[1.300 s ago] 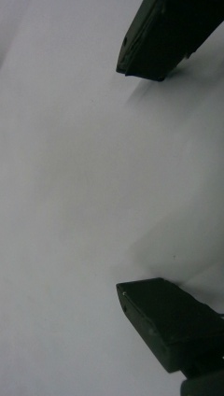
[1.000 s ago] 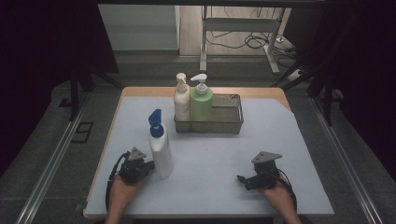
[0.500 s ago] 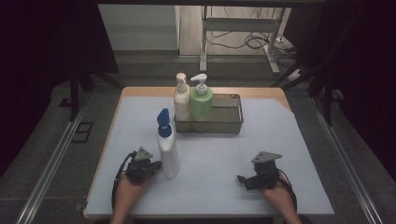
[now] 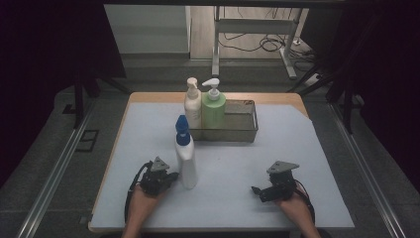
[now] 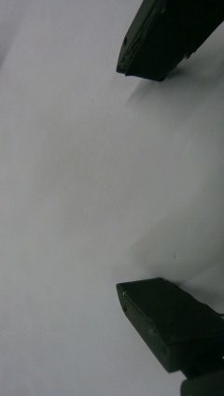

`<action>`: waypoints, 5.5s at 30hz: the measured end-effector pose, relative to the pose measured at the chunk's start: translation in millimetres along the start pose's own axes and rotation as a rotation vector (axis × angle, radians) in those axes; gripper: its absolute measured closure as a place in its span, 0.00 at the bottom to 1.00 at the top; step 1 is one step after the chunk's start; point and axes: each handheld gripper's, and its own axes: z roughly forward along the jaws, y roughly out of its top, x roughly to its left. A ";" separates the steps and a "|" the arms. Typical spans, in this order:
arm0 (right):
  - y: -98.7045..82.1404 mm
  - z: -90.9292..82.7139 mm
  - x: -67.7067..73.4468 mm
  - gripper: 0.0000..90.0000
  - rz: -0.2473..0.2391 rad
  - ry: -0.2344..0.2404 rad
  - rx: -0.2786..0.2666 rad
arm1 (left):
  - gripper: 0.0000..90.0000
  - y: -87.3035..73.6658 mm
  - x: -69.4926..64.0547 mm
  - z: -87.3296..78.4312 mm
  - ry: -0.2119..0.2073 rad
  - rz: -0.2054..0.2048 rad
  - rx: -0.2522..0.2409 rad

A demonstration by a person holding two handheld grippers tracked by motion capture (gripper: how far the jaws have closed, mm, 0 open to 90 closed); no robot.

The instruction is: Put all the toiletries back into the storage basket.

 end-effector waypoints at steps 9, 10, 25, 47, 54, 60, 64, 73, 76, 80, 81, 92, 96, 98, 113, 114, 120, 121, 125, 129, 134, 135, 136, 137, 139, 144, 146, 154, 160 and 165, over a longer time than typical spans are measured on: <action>0.0 0.1 0.1 0.00 0.000 -0.001 0.000 | 0.98 4.4 -10.5 7.0 -0.031 0.024 0.005; 0.0 0.1 0.1 0.00 -0.001 0.000 0.000 | 0.98 5.1 -11.5 7.6 -0.033 0.029 0.007; 0.0 0.1 0.1 0.00 -0.001 -0.001 0.000 | 0.98 12.4 -24.6 14.1 -0.071 0.080 0.022; 0.0 0.1 0.0 0.00 0.002 0.000 -0.001 | 0.93 17.7 -32.2 16.8 -0.087 0.091 0.024; 0.6 0.0 -0.3 0.00 0.005 0.005 0.004 | 0.69 12.8 -27.9 9.4 -0.053 0.072 0.020; 1.1 -0.4 -0.7 0.00 0.006 0.010 0.007 | 0.55 8.8 -28.8 6.1 -0.007 0.095 0.030; 1.8 -1.7 -0.9 0.01 0.002 0.012 0.012 | 0.44 5.2 -25.7 0.9 0.013 0.080 0.027; 6.0 -7.1 2.3 0.01 -0.018 0.032 -0.010 | 0.24 -5.6 -15.9 -8.6 0.053 0.036 0.024; 8.1 -9.3 4.3 0.01 -0.024 0.038 -0.020 | 0.20 -7.8 -14.8 -9.8 0.065 0.039 0.030; 11.8 -11.9 7.2 0.00 -0.040 0.040 -0.025 | 0.15 -11.0 -13.8 -10.2 0.074 0.034 0.030; 12.8 -12.5 7.8 0.00 -0.041 0.042 -0.030 | 0.15 -12.0 -13.6 -10.2 0.077 0.031 0.031; 25.4 -20.0 13.6 0.00 -0.046 0.077 -0.059 | 0.14 -17.2 -12.9 -6.4 0.100 0.039 0.024; 30.2 -21.4 16.1 0.00 -0.055 0.093 -0.065 | 0.14 -18.2 -13.4 -6.0 0.102 0.036 0.015; 32.8 -21.7 17.8 0.00 -0.062 0.102 -0.070 | 0.14 -18.4 -13.3 -6.1 0.102 0.036 0.014; 54.3 -15.3 33.9 0.00 -0.097 0.147 -0.086 | 0.14 -18.7 -13.1 -5.9 0.101 0.033 0.011; 55.8 -14.5 35.2 0.00 -0.100 0.150 -0.087 | 0.14 -18.8 -13.2 -5.8 0.101 0.032 0.010; 63.4 -10.5 40.4 0.00 -0.102 0.167 -0.093 | 0.14 -18.8 -13.1 -5.9 0.101 0.032 0.010; 64.5 -9.7 41.2 0.00 -0.102 0.168 -0.096 | 0.14 -18.8 -13.1 -5.9 0.101 0.032 0.010; 69.7 -7.3 45.3 0.00 -0.105 0.176 -0.099 | 0.14 -18.8 -13.1 -5.8 0.101 0.031 0.009; 74.7 -4.2 49.7 0.01 -0.101 0.189 -0.103 | 0.14 -18.8 -13.1 -5.9 0.101 0.031 0.010; 80.6 0.0 55.5 0.02 -0.094 0.197 -0.104 | 0.14 -18.8 -13.1 -5.8 0.101 0.031 0.009; 81.7 0.9 56.5 0.03 -0.093 0.199 -0.105 | 0.14 -18.8 -12.9 -6.0 0.101 0.033 0.012; 82.9 1.6 57.5 0.03 -0.093 0.201 -0.107 | 0.14 -18.8 -12.9 -6.0 0.100 0.033 0.011; 84.0 2.3 58.7 0.03 -0.093 0.200 -0.111 | 0.14 -18.8 -12.7 -6.2 0.100 0.035 0.014; 86.2 3.3 60.9 0.03 -0.088 0.202 -0.116 | 0.14 -18.8 -13.1 -5.8 0.100 0.031 0.009; 92.1 5.7 66.3 0.04 -0.100 0.201 -0.118 | 0.14 -18.8 -12.9 -6.0 0.100 0.033 0.012; 94.5 6.8 68.4 0.04 -0.104 0.195 -0.115 | 0.14 -18.7 -12.5 -6.4 0.100 0.039 0.017; 105.4 11.3 76.3 0.05 -0.112 0.197 -0.122 | 0.14 -18.8 -12.7 -6.2 0.100 0.035 0.014; 113.3 14.2 81.9 0.05 -0.119 0.200 -0.132 | 0.14 -18.7 -12.6 -6.3 0.100 0.036 0.016; 118.7 16.9 85.2 0.06 -0.120 0.200 -0.146 | 0.14 -18.7 -12.6 -6.2 0.099 0.035 0.015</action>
